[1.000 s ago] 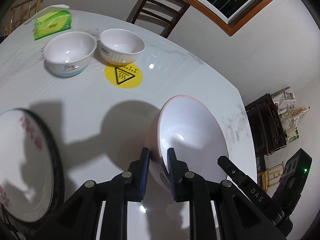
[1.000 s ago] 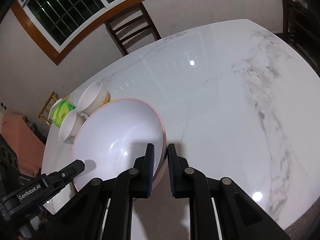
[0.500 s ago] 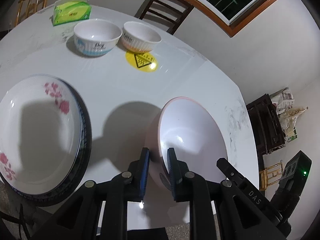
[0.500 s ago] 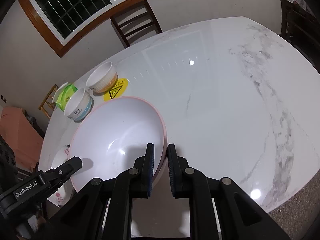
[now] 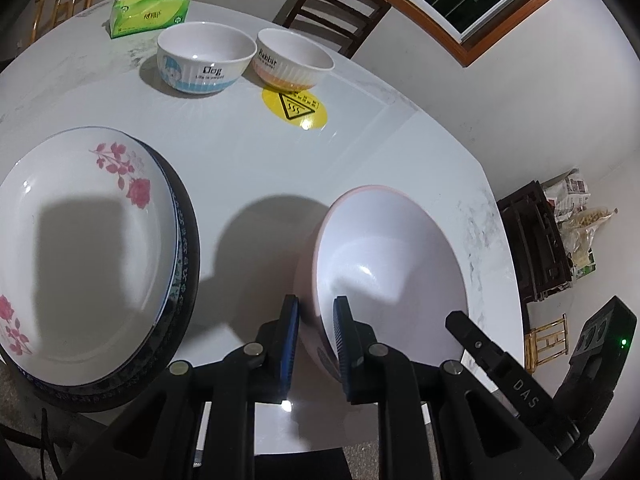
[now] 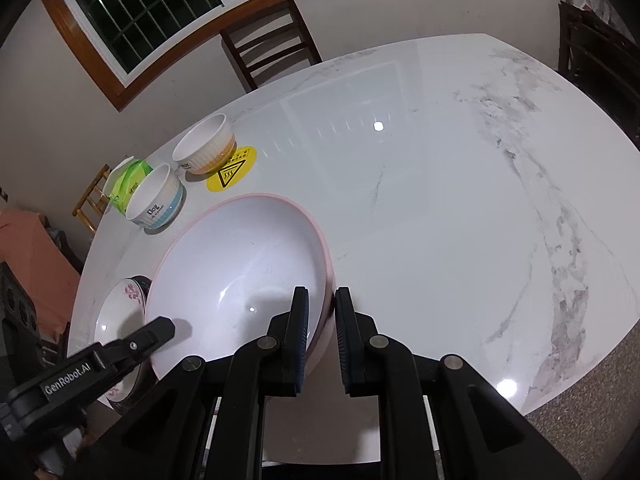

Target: Organize plates and bowls

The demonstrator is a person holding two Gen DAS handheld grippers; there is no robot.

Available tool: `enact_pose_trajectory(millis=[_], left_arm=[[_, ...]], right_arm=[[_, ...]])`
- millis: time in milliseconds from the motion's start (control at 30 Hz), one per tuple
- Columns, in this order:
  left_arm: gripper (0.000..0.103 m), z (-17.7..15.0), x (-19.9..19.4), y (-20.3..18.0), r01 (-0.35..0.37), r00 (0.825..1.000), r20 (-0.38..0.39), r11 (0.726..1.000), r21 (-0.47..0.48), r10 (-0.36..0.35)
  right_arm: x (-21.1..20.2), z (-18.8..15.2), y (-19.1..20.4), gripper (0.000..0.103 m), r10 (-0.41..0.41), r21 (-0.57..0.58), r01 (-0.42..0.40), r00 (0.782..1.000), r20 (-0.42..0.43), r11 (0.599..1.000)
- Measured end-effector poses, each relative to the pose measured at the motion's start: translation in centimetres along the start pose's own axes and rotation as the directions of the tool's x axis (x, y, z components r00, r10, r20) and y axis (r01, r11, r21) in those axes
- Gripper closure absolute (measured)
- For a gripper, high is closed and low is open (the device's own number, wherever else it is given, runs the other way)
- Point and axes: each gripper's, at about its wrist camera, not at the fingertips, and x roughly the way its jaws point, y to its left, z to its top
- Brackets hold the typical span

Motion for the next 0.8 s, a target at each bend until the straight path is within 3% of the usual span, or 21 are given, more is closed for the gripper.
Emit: enact_pose_trajectory(millis=[300, 433, 800], left_arm=[[0.085, 0.2, 0.3, -0.4, 0.009, 1.0, -0.018, 1.0, 0.022, -0.009], [0.084, 0.6, 0.4, 0.0, 0.018, 0.999, -0.029, 1.0, 0.011, -0.017], [0.079, 2.1, -1.6, 2.0, 0.056, 0.998, 0.02, 0.997, -0.056, -0.055]], right_arm=[[-0.1, 0.3, -0.5, 0.087, 0.005, 0.013, -0.005, 1.0, 0.003, 1.0], [-0.1, 0.5, -0.5, 0.068, 0.025, 0.016, -0.025, 1.0, -0.003, 1.0], [-1.2, 1.6, -1.1, 0.065, 0.006, 0.035, -0.007, 0.999, 0.044, 0.999]])
